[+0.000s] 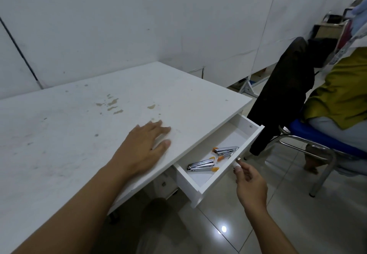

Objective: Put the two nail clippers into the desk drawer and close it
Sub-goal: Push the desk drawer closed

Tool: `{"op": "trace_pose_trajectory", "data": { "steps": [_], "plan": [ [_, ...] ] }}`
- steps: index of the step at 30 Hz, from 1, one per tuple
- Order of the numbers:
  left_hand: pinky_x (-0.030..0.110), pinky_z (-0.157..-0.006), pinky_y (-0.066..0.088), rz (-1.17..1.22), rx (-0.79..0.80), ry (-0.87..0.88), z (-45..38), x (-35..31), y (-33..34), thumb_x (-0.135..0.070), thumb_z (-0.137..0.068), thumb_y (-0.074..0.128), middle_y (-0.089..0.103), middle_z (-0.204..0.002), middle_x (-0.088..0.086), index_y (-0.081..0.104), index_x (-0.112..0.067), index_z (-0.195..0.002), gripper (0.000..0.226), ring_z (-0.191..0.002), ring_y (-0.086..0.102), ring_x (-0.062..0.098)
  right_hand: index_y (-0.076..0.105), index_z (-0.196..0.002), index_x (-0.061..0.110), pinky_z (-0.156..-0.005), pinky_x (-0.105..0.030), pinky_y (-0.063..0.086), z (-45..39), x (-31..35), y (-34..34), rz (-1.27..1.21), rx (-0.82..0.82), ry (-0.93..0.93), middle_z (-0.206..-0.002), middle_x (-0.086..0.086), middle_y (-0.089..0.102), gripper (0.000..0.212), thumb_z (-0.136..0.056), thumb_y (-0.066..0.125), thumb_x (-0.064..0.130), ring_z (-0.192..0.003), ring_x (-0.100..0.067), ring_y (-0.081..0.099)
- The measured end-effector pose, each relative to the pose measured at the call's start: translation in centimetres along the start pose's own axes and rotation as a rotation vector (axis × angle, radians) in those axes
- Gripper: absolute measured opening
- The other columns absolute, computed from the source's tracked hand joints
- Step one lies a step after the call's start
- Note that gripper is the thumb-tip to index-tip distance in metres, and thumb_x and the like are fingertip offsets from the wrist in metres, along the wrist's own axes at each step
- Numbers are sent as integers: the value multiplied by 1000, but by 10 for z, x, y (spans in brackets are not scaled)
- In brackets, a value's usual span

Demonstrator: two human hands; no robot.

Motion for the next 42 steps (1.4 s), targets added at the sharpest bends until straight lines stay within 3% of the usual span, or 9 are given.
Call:
{"op": "trace_pose_trajectory", "data": {
  "steps": [5, 12, 25, 28, 32, 37, 40, 42],
  "plan": [
    [33, -121, 6, 12, -11, 11, 0, 3, 1, -46, -102, 42, 32, -162, -11, 45, -38, -148, 47, -151, 18, 6, 73, -117, 25, -79, -27, 50, 1, 2, 2, 17, -22, -4, -96, 8, 73, 22, -98, 62, 26, -89, -3, 67],
    [35, -122, 9, 14, -19, 3, -1, 5, 2, -51, -99, 40, 35, -161, -12, 46, -39, -147, 49, -150, 21, 5, 74, -120, 23, -81, -21, 49, 1, 8, 7, -31, -27, -37, -105, 4, 76, 25, -98, 63, 25, -99, -9, 70],
    [36, -123, 10, 21, -12, -12, -1, 7, 2, -55, -95, 36, 35, -160, -14, 46, -40, -146, 54, -149, 23, 5, 75, -117, 26, -64, -5, 46, -20, 40, 59, 26, 71, -95, -98, 7, 75, 23, -97, 63, 29, -92, -9, 70],
    [36, -123, 10, 25, -14, -14, -1, 6, 2, -56, -94, 35, 35, -160, -14, 46, -40, -146, 56, -149, 23, 5, 73, -120, 25, -67, -12, 46, -24, 44, 66, 45, 87, -94, -102, 8, 72, 25, -98, 62, 31, -94, -11, 68],
    [38, -123, 12, 26, -29, -11, -1, 7, 2, -52, -98, 41, 36, -159, -13, 47, -39, -145, 50, -149, 25, 6, 73, -121, 22, -69, -11, 44, -29, 49, 73, 75, 99, -96, -106, 5, 72, 26, -99, 61, 27, -96, -13, 67],
    [38, -123, 14, 40, -40, -15, -1, 7, 2, -51, -98, 45, 38, -158, -13, 50, -38, -144, 47, -148, 27, 7, 72, -122, 19, -69, -9, 44, -30, 51, 76, 71, 127, -82, -97, 9, 69, 25, -99, 61, 23, -90, -3, 67],
    [38, -122, 19, 89, -69, -32, 0, 7, -3, -47, -98, 50, 44, -154, -12, 55, -34, -140, 44, -144, 34, 6, 65, -127, 21, -74, -19, 48, -26, 55, 77, 90, 94, -72, -110, 1, 68, 30, -97, 63, 24, -103, -18, 66],
    [37, -118, 30, 162, -106, -67, 3, 9, -9, -44, -98, 54, 49, -150, -13, 56, -33, -139, 43, -138, 42, 7, 59, -122, 22, -79, -29, 50, -13, 71, 72, 97, -27, -139, -113, -2, 60, 29, -94, 65, 20, -100, -18, 61]
  ]
}}
Point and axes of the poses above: each hand's wrist, its own z-axis away from the middle knuckle, its own y-axis out of the palm, x = y × z, the point moved 4 cm from there along -z, towards the middle knuckle
